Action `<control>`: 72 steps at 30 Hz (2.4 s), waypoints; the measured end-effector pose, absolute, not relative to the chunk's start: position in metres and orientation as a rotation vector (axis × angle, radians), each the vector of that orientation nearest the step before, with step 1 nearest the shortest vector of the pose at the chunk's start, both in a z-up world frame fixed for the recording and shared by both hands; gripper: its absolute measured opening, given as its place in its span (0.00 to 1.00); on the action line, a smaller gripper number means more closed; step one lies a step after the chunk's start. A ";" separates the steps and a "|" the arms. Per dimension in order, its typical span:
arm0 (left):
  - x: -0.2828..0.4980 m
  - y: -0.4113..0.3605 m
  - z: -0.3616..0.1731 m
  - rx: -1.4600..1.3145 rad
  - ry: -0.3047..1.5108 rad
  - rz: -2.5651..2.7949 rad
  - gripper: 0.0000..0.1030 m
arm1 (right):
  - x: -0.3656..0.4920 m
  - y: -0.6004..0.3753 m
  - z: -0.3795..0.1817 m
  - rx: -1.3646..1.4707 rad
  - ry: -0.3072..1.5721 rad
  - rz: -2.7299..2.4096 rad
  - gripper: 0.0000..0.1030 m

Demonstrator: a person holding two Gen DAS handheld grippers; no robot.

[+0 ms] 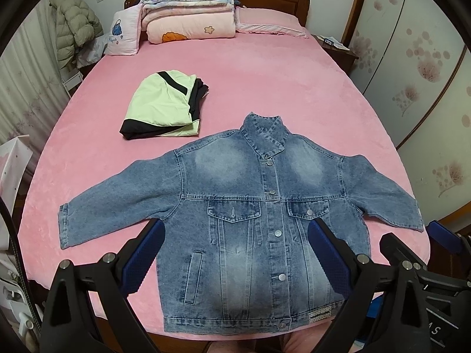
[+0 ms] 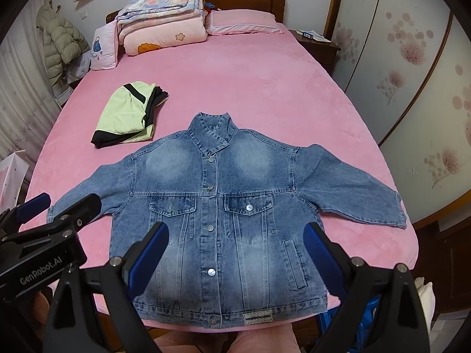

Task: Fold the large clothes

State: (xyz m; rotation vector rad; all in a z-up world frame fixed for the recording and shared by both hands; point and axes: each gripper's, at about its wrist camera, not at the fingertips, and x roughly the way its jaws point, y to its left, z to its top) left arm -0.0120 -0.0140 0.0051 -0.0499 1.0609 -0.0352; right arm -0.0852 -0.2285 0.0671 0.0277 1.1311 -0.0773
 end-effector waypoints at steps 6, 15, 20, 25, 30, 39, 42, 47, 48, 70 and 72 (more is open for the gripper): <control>-0.014 -0.013 0.005 -0.059 1.063 -0.040 0.94 | -0.088 -0.228 0.070 0.026 1.124 -0.078 0.91; -0.017 -0.010 0.007 -0.061 1.062 -0.041 0.94 | -0.090 -0.227 0.073 0.020 1.117 -0.083 0.91; -0.019 -0.009 0.008 -0.052 1.059 -0.039 0.94 | -0.092 -0.226 0.076 0.027 1.113 -0.084 0.91; -0.020 -0.009 0.009 -0.047 1.058 -0.044 0.94 | -0.097 -0.225 0.079 0.048 1.096 -0.075 0.91; -0.023 -0.011 0.012 -0.034 1.052 -0.057 0.94 | -0.102 -0.226 0.085 0.074 1.071 -0.067 0.91; -0.027 -0.016 0.016 -0.017 1.043 -0.072 0.94 | -0.113 -0.228 0.094 0.101 1.016 -0.073 0.91; -0.028 -0.017 0.016 -0.017 1.043 -0.075 0.94 | -0.115 -0.227 0.096 0.097 1.004 -0.075 0.91; -0.029 -0.019 0.017 -0.013 1.039 -0.080 0.94 | -0.119 -0.227 0.098 0.087 0.992 -0.083 0.91; -0.030 -0.020 0.018 -0.012 1.039 -0.082 0.94 | -0.119 -0.227 0.098 0.086 0.993 -0.086 0.91; -0.030 -0.043 0.029 0.055 1.003 -0.115 0.94 | -0.133 -0.248 0.107 0.114 0.946 -0.136 0.91; -0.029 -0.046 0.033 0.063 0.986 -0.105 0.94 | -0.132 -0.254 0.106 0.130 0.944 -0.131 0.91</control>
